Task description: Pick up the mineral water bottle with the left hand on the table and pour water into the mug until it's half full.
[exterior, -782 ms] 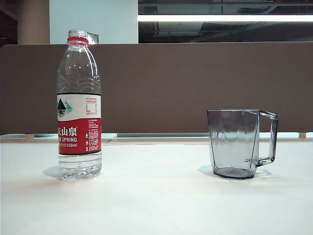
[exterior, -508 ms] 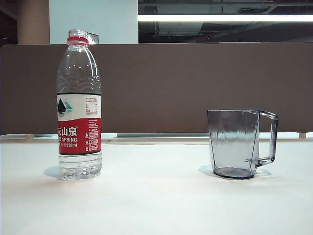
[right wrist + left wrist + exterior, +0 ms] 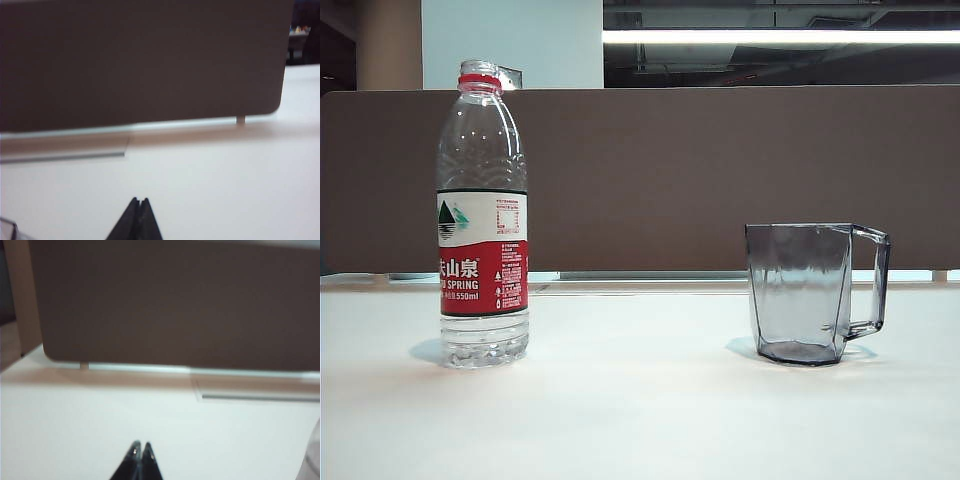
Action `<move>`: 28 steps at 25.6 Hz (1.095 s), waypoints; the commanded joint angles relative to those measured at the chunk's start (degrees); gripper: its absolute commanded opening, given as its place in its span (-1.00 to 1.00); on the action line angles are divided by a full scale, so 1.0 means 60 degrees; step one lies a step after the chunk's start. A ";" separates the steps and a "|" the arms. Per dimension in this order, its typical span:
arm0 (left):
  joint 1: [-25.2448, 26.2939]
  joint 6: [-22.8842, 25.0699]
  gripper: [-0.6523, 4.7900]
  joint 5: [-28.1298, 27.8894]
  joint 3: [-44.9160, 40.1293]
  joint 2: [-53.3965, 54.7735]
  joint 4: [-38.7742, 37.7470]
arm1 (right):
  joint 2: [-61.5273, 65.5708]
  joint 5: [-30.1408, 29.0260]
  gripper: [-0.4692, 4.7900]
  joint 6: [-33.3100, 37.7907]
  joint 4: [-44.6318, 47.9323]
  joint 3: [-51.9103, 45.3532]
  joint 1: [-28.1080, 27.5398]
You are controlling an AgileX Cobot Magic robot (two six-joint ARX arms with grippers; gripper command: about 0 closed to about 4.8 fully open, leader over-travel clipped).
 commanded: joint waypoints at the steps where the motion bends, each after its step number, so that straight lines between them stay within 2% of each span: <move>1: -0.0025 -0.0102 -0.78 0.0142 0.0521 0.0288 0.0106 | 0.0237 -0.0029 -0.83 0.0066 0.0029 0.0790 0.0011; 5: -0.0029 -0.0098 -0.78 0.0630 0.1115 0.1202 0.0113 | 0.0892 -0.0248 -0.83 0.0062 -0.0117 0.1566 0.0011; 9: -0.0040 -0.0106 -0.78 0.1304 0.1960 0.2878 0.0506 | 0.2127 -0.1384 -0.83 0.0062 -0.0109 0.2550 0.0022; 12: -0.0171 -0.0175 -0.78 0.1825 0.2255 0.3697 0.0965 | 0.2776 -0.1734 -0.83 0.0062 -0.0131 0.3089 0.0022; 17: -0.1311 -0.0186 -0.78 0.1639 0.2554 0.4462 0.1501 | 0.3472 -0.1723 -0.83 0.0062 -0.0168 0.3810 0.0259; 23: -0.2980 -0.0066 -0.78 0.0175 0.2674 0.4911 0.1541 | 0.4029 -0.1676 -0.83 0.0058 -0.0947 0.4430 0.1140; 28: -0.3424 0.0018 -0.78 0.0291 0.2688 0.4958 0.1377 | 0.4062 -0.1231 -0.83 0.0058 -0.2029 0.4466 0.2248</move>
